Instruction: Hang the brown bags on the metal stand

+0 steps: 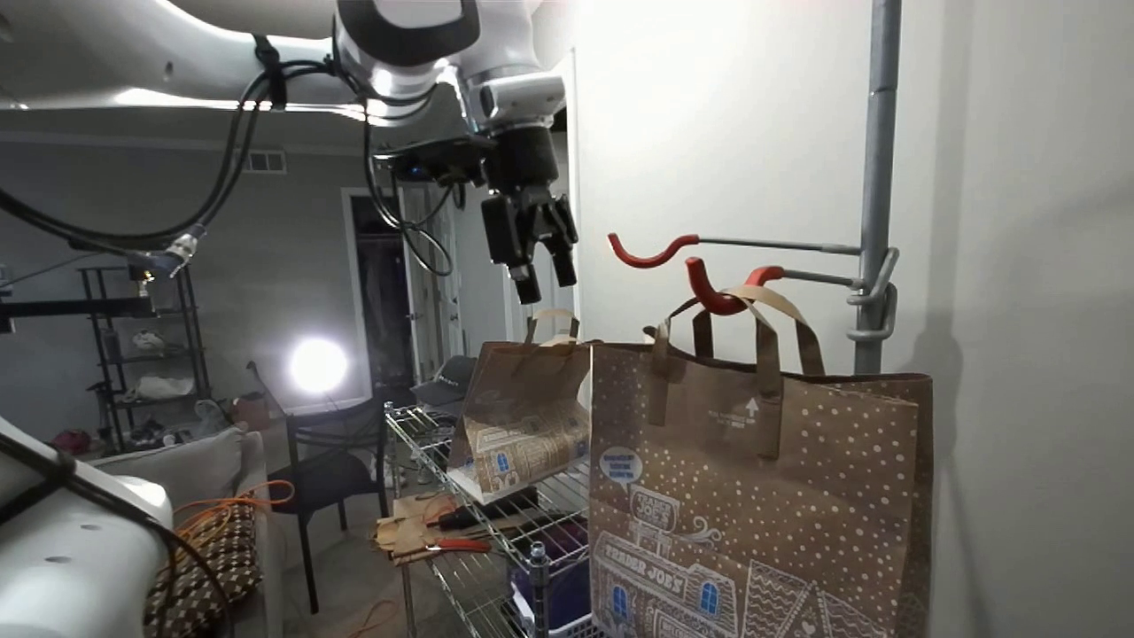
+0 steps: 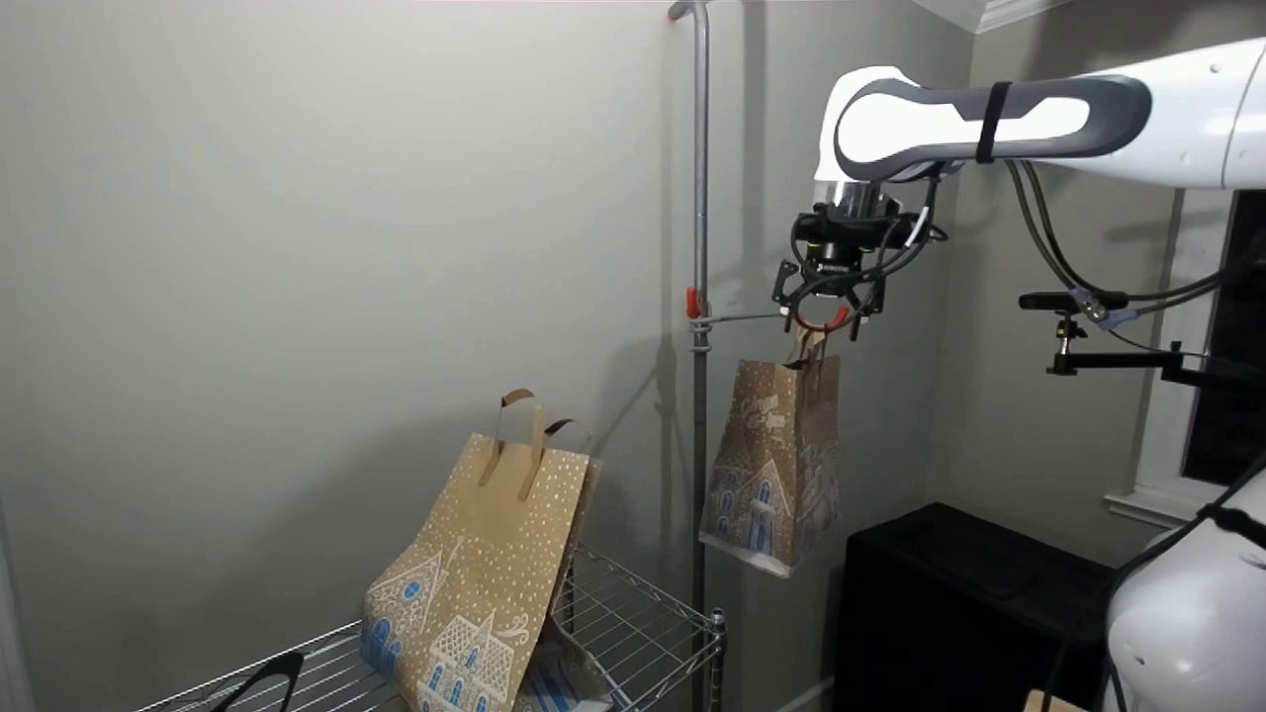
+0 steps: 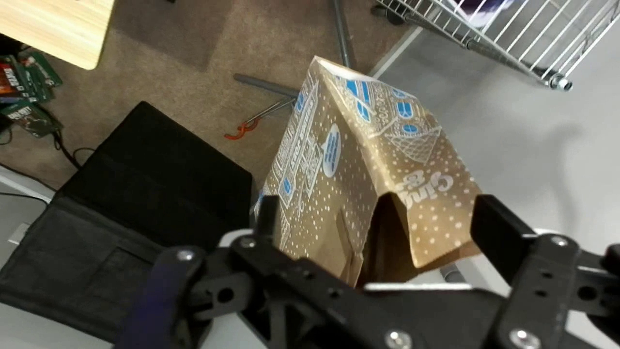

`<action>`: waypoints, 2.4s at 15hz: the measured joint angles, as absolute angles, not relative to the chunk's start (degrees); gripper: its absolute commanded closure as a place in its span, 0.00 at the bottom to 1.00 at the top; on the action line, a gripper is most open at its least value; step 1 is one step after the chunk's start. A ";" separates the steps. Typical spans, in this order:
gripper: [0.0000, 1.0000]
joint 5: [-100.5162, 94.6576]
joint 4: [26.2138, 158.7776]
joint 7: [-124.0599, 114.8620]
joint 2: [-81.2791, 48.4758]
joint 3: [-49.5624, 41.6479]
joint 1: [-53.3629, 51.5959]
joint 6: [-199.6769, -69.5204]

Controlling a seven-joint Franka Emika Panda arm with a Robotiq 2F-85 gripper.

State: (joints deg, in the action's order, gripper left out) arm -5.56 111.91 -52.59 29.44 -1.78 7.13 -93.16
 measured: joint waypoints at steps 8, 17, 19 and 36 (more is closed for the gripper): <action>0.00 -3.30 116.76 -44.10 31.88 7.68 0.53 -95.07; 0.00 -7.47 109.69 -34.51 14.59 16.33 -4.18 -113.20; 0.00 -7.35 107.98 -29.94 10.67 15.67 -4.48 -119.26; 0.00 10.52 98.72 -1.96 -3.50 8.71 -7.05 -125.36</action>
